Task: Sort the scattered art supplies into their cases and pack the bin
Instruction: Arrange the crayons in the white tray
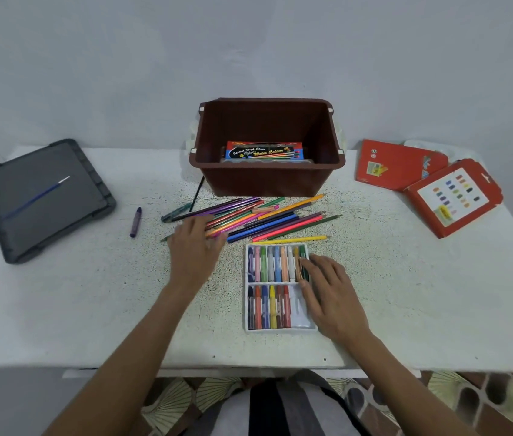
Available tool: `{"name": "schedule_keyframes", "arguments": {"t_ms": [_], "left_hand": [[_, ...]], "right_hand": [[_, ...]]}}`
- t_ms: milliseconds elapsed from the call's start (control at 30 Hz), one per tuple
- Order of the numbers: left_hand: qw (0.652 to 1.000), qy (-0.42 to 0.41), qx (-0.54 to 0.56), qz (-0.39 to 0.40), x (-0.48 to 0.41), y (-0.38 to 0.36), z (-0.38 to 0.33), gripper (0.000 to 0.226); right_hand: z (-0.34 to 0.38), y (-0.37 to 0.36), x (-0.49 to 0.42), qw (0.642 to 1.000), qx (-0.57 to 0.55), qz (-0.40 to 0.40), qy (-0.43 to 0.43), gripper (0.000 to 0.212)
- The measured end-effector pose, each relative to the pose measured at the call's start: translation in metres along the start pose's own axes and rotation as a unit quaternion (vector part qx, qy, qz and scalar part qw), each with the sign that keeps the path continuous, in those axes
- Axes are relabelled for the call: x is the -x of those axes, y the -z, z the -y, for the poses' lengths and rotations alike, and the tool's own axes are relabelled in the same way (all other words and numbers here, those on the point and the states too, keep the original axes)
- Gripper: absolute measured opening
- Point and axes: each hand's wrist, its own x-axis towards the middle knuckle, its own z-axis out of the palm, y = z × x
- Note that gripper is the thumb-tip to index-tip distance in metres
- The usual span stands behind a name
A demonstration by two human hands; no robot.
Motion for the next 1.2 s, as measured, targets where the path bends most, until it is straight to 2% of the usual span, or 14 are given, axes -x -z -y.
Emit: {"name": "schedule_keyframes", "arguments": {"t_ms": [200, 433, 533, 633, 733, 833, 967, 1067, 1200], "left_hand": [[0.994, 0.016, -0.095, -0.042, -0.058, 0.020, 0.030, 0.028], [0.984, 0.049, -0.153, 0.082, -0.094, 0.036, 0.042, 0.023], [0.974, 0.030, -0.206, 0.093, -0.099, 0.038, 0.041, 0.021], [0.971, -0.007, -0.230, 0.064, -0.097, 0.037, 0.042, 0.026], [0.993, -0.027, -0.116, 0.014, -0.086, 0.040, 0.029, 0.028], [0.998, -0.017, 0.052, 0.012, -0.067, 0.044, -0.004, 0.026], [0.967, -0.005, 0.224, 0.125, -0.026, 0.043, -0.048, 0.034], [0.948, -0.014, 0.252, 0.193, 0.009, 0.033, -0.069, 0.030], [0.916, 0.038, 0.298, 0.265, 0.048, 0.016, -0.083, 0.031]], "right_hand": [[0.002, 0.001, 0.000, 1.000, 0.004, -0.018, 0.007, 0.053], [0.003, 0.002, 0.000, 0.999, 0.007, -0.039, 0.016, 0.051], [0.002, 0.001, 0.000, 0.999, 0.007, -0.032, 0.018, 0.053], [0.001, 0.000, 0.000, 0.999, 0.006, -0.026, 0.018, 0.055], [0.002, 0.001, 0.000, 0.999, 0.002, -0.030, 0.011, 0.052], [0.003, 0.002, -0.001, 0.999, 0.004, -0.042, 0.024, 0.047], [0.003, 0.003, -0.002, 0.996, -0.022, -0.075, 0.038, 0.040], [0.000, 0.000, -0.001, 0.995, -0.071, -0.067, 0.005, 0.039], [-0.004, -0.004, -0.001, 0.996, -0.070, -0.057, 0.001, 0.038]]}}
